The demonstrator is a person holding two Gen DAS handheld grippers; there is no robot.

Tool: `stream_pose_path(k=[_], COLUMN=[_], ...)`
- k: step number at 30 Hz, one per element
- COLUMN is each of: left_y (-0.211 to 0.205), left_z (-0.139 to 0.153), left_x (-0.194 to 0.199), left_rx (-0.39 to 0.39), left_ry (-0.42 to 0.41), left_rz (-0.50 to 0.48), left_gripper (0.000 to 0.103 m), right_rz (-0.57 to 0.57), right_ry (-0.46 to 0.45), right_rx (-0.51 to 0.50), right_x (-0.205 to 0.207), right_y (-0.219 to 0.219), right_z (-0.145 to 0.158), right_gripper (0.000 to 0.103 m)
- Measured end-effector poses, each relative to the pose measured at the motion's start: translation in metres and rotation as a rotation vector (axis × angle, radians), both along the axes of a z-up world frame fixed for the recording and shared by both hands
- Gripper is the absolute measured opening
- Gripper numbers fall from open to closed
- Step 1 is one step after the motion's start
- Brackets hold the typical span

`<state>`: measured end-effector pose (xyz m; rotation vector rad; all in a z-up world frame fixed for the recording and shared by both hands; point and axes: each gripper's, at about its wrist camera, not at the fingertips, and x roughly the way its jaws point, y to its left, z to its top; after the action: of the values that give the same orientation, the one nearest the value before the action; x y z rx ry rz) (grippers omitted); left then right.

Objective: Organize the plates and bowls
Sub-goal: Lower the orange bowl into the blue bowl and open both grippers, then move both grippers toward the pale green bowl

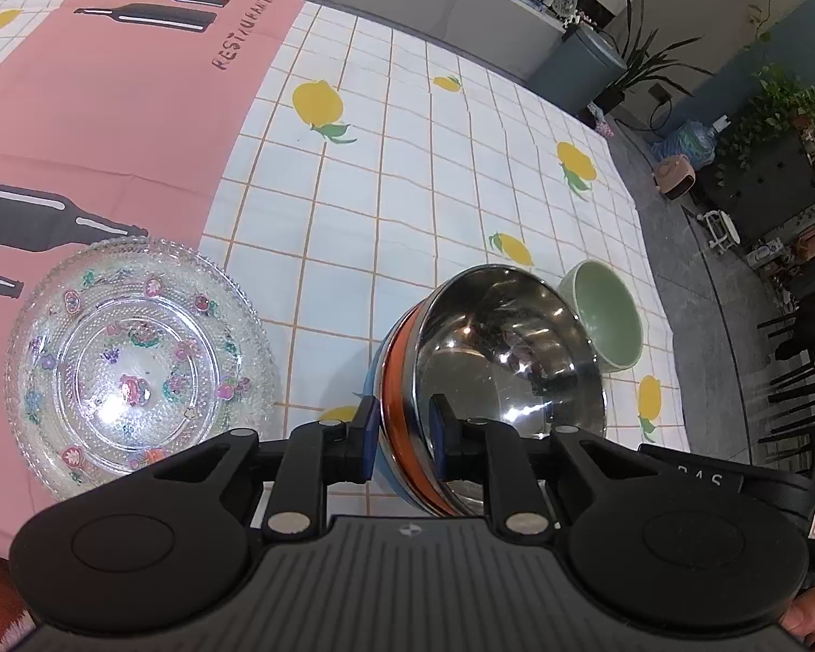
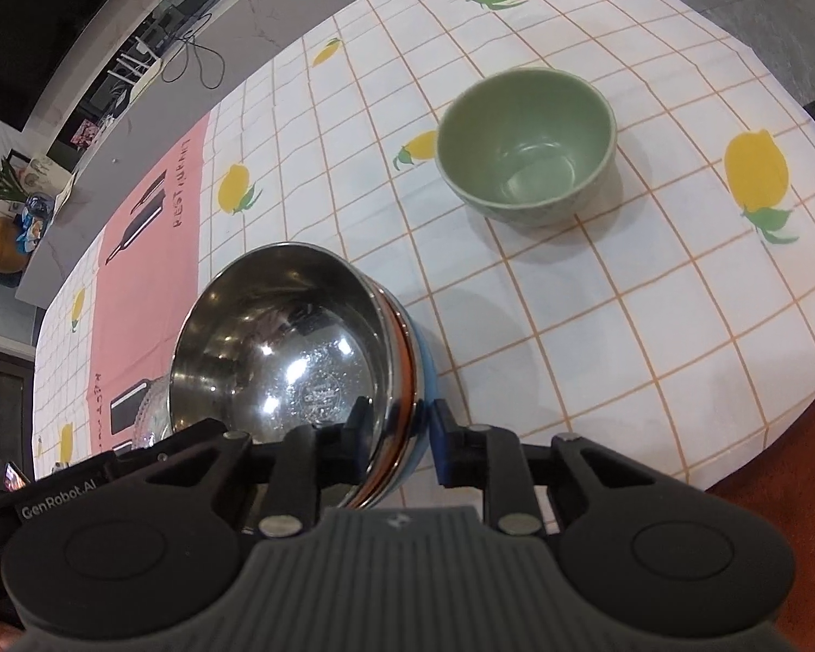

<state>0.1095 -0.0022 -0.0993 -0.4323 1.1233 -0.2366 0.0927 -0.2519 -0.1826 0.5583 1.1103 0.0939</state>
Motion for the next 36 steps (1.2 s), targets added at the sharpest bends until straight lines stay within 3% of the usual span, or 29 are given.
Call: stream_pose_path(k=[3,11,18,26,36], left_y=[0.001,-0.010,-0.041,-0.086,-0.135], left_z=[0.008,0.049,0.078,0.074,0.053], left_x=[-0.002,-0.001,0.013,0.036,0.071], left_rx=[0.029,0.136,0.134,0.136,0.166], left_ry=[-0.022,-0.154,-0.214,-0.192,-0.123], left_rz=[0.002,-0.066,-0.177,-0.287,-0.357], left_gripper=[0.025,0.027,0.029,0.029,0.029], right_rz=[0.006,0.007,-0.042,-0.144,-0.247], right_ry=[-0.023,-0.118,-0.191,-0.186,-0.144], right_rx=[-0.032,-0.127,-0.157,-0.138,-0.096], right_x=[-0.003,-0.016,-0.017,-0.012,0.000], right_y=[0.000,-0.012,-0.031,-0.068,-0.106], right_z=[0.005,0.030,0.051,0.048,0.025], right_gripper=[0.032,0.035,0.037,0.037,0.037])
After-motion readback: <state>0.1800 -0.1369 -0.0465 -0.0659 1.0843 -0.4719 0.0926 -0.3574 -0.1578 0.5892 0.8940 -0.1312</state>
